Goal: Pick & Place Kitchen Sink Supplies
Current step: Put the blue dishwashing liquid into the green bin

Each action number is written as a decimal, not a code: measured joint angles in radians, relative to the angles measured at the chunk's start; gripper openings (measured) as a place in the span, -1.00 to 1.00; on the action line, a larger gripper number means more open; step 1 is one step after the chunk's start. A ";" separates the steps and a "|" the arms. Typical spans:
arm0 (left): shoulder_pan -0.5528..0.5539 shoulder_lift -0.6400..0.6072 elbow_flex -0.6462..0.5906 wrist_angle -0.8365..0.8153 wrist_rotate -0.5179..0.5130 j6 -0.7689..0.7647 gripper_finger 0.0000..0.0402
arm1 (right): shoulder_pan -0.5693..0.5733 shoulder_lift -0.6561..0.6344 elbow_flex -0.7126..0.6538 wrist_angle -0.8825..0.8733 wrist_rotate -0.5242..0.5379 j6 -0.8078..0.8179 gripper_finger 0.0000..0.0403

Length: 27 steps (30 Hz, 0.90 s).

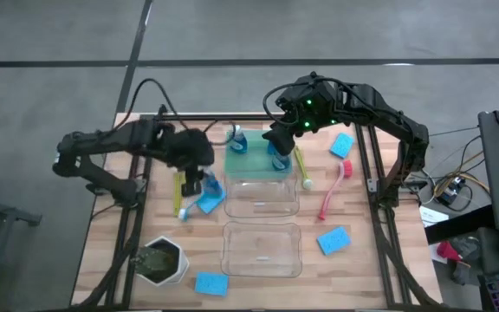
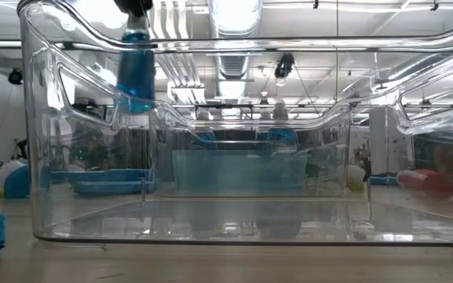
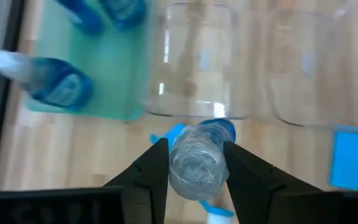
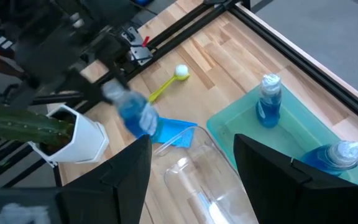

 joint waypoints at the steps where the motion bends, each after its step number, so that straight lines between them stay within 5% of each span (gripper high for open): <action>1: 0.020 0.005 0.002 0.000 -0.003 0.013 -0.36 | 0.000 0.000 0.000 0.000 0.000 -0.005 0.11; 16: 0.215 0.132 0.020 0.188 -0.070 0.151 -0.39 | 0.000 0.000 0.000 -0.004 0.000 -0.015 0.11; 27: 0.256 0.237 0.194 0.175 -0.075 0.177 -0.39 | 0.000 0.000 0.000 -0.006 0.000 -0.037 0.11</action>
